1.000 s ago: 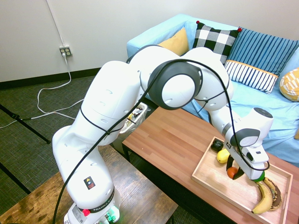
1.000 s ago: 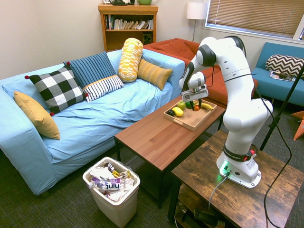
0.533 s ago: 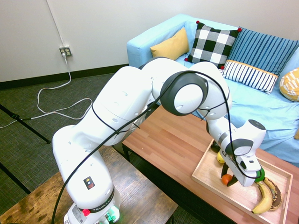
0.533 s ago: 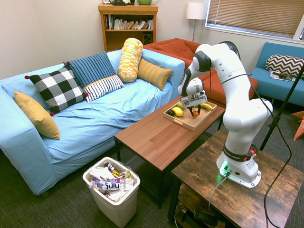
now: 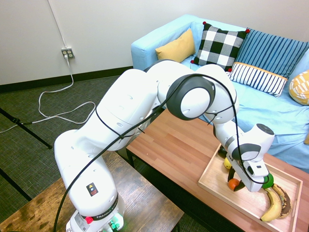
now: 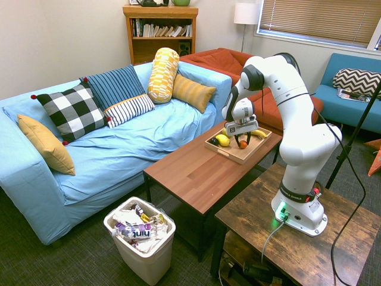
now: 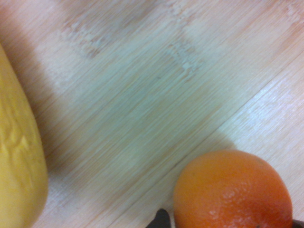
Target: Put the tangerine in the tray
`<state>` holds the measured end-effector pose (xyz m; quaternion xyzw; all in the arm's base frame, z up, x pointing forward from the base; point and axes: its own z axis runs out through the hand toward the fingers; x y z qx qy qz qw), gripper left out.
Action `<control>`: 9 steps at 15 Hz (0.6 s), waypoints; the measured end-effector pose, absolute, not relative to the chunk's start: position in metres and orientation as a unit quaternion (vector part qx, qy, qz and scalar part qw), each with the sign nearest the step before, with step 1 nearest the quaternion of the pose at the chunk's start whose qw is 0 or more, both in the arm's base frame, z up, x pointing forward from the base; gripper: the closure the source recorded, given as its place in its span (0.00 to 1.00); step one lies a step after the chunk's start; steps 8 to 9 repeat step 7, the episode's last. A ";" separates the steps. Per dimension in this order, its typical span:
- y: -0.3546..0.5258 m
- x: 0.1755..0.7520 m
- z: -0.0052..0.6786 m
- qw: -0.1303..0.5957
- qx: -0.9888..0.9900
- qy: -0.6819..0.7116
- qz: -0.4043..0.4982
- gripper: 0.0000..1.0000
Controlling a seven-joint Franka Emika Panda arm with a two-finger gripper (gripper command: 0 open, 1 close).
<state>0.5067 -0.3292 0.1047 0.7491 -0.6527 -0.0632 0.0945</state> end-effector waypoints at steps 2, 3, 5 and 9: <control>-0.329 0.507 0.105 0.094 0.751 -0.651 -0.063 0.00; -0.329 0.507 0.106 0.093 0.752 -0.649 -0.062 0.00; -0.330 0.508 0.115 0.090 0.755 -0.646 -0.058 0.00; -0.330 0.509 0.133 0.084 0.757 -0.646 -0.048 0.00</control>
